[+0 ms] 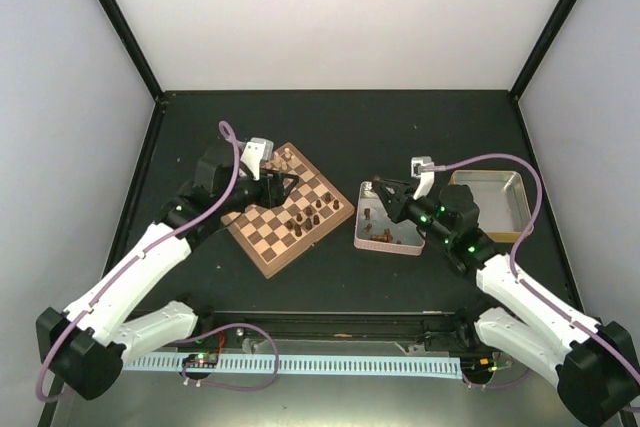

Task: Set up the chess pieces on the board
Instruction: Place the chess piece on the chessboard.

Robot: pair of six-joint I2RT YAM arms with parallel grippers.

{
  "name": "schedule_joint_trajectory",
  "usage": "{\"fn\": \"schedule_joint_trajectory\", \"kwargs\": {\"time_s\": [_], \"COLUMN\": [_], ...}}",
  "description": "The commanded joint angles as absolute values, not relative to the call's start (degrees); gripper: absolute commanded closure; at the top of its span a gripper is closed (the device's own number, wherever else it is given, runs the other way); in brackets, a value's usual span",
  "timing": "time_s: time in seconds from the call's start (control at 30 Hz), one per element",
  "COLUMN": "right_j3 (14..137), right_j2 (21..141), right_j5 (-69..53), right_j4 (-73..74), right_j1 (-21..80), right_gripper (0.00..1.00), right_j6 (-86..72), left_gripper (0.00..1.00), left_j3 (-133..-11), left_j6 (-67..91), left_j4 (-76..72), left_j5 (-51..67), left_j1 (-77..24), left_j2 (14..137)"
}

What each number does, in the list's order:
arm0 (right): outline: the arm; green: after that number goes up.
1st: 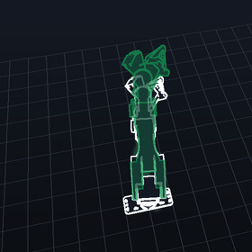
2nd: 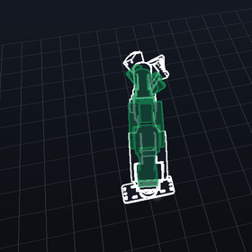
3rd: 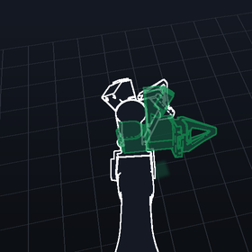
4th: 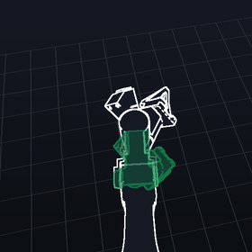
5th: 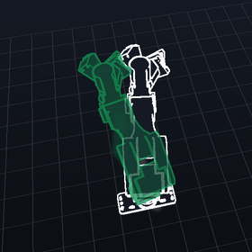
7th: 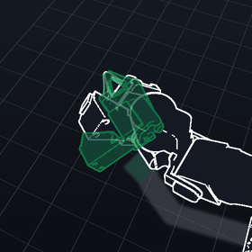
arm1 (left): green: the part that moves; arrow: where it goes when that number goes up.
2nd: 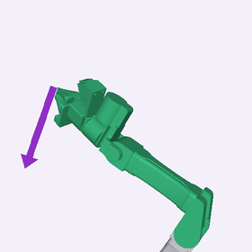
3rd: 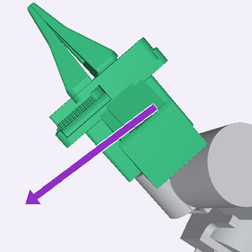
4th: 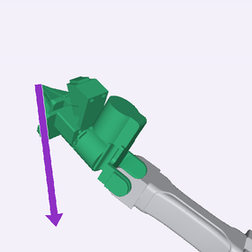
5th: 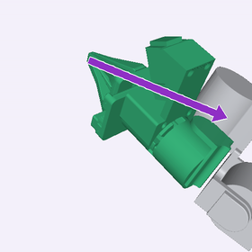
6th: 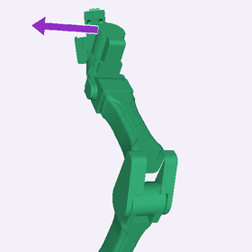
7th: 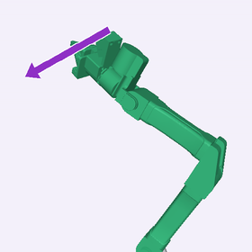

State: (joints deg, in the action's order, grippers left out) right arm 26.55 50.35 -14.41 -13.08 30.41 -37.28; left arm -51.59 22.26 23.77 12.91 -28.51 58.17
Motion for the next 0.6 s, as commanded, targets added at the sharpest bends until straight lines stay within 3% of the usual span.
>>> {"fn": "schedule_joint_trajectory", "kwargs": {"time_s": [0.0, 0.33, 0.57], "right_j3": [27.61, 32.85, 40.94], "right_j2": [52.1, 60.88, 65.59], "right_j5": [-28.57, -46.38, -45.45], "right_j4": [-27.69, -37.47, -24.33], "right_j1": [30.24, 32.52, 38.63], "right_gripper": [0.99, 0.99, 0.99], "right_j6": [-25.79, -20.0, -7.42], "left_gripper": [0.4, 0.32, 0.31], "left_j3": [-48.33, -47.06, -49.72], "left_j6": [26.26, 34.49, 36.85], "left_j4": [9.6, 2.46, 7.57], "left_j5": [23.51, 38.66, 48.09], "left_j1": [-28.11, -28.12, -28.11], "left_j2": [54.75, 53.7, 56.56]}}
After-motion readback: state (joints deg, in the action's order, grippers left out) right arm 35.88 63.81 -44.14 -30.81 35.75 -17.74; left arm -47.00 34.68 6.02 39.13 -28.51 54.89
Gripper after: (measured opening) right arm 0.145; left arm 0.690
